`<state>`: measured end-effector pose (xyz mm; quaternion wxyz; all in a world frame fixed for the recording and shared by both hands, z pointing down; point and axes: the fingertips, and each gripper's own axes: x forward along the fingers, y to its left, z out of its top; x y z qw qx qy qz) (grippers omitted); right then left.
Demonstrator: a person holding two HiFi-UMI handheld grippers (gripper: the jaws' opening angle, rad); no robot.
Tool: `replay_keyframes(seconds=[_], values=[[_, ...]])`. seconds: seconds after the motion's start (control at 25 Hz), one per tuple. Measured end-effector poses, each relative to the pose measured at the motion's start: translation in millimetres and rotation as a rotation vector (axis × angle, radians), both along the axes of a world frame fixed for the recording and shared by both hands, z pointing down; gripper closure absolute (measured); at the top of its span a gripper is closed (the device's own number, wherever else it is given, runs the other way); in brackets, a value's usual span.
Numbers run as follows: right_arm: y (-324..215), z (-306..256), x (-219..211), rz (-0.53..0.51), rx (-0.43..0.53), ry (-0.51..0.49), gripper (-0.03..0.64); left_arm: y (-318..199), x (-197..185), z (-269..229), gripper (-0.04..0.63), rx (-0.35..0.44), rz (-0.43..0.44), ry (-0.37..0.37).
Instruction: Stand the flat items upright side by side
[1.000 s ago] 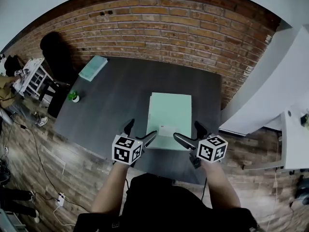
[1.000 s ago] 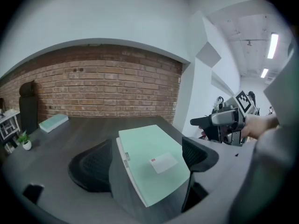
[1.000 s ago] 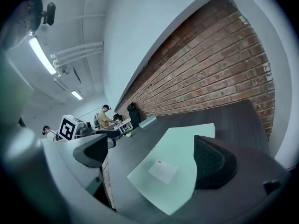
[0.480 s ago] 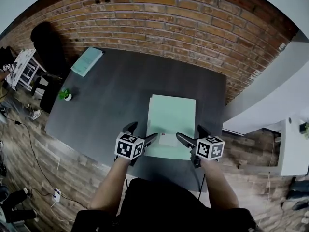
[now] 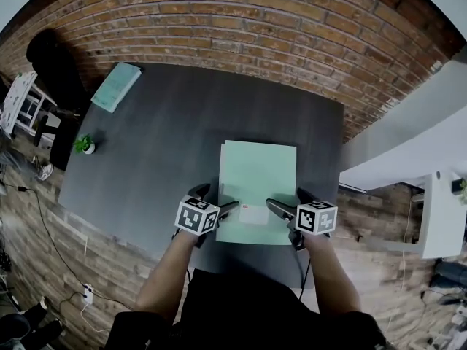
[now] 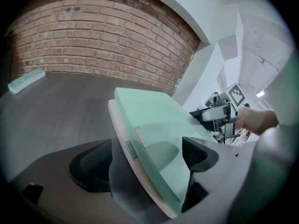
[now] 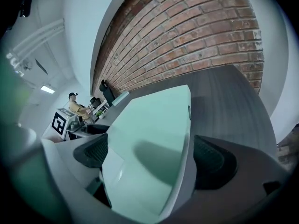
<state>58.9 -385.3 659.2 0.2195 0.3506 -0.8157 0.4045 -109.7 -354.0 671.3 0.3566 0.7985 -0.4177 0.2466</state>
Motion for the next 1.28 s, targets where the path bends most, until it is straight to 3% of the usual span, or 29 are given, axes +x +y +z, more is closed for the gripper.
replay_keyframes(seconds=[0.4, 0.76, 1.04, 1.28], values=[[1, 11, -8, -0.031, -0.042, -0.007, 0.035, 5, 3, 11, 0.106, -0.049, -0.001, 0.04], [15, 51, 1, -0.065, -0.229, 0.046, 0.034, 3, 11, 18, 0.106, -0.12, 0.102, 0.088], [16, 59, -8, -0.124, -0.318, 0.01, 0.034, 3, 19, 29, 0.104, -0.231, 0.18, 0.198], [17, 58, -10, -0.136, -0.318, 0.02, 0.035, 3, 25, 35, 0.089, -0.278, 0.228, 0.266]])
